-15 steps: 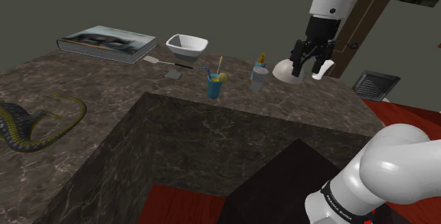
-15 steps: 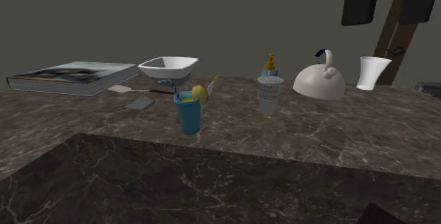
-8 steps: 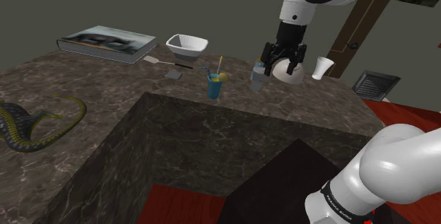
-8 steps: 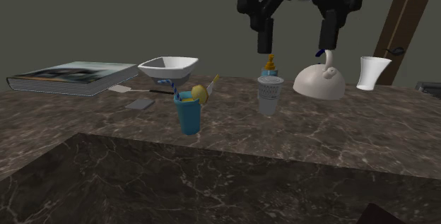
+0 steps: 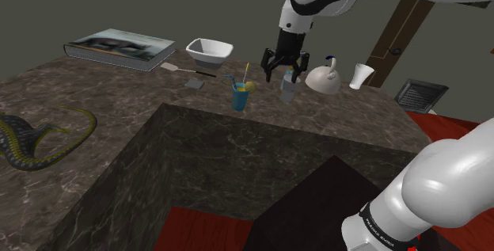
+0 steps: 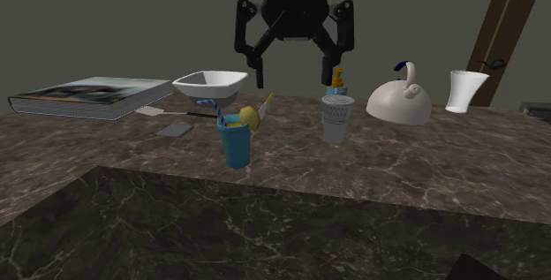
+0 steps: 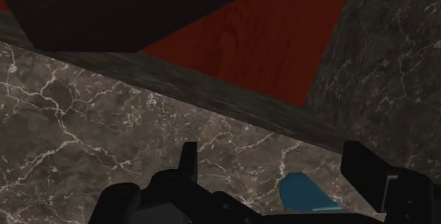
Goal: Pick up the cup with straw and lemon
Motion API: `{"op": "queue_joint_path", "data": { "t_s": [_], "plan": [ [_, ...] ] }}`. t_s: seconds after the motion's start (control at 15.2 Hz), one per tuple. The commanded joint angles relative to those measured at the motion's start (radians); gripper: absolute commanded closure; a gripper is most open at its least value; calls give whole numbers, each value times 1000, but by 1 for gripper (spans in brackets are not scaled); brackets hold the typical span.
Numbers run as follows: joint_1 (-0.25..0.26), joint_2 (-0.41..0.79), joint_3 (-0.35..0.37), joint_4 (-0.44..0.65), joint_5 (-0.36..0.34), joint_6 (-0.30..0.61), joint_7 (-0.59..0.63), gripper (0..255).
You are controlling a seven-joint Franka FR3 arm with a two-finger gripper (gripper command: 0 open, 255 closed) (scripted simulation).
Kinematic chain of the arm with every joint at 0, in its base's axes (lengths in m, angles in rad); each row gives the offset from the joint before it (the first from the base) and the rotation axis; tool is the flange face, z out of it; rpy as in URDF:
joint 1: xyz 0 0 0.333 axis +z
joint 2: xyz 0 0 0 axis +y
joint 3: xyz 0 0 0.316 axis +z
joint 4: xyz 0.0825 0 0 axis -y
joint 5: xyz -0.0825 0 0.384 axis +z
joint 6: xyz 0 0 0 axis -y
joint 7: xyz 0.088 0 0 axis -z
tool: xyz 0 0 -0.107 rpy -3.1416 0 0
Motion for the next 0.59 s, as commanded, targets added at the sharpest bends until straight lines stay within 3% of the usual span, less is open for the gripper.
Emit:
{"op": "queue_joint_path", "data": {
  "t_s": [0.0,0.53],
  "plan": [
    [-1,72,9,51,0,29,45,0],
    [-1,372,16,310,-22,98,199,0]
  ]
}}
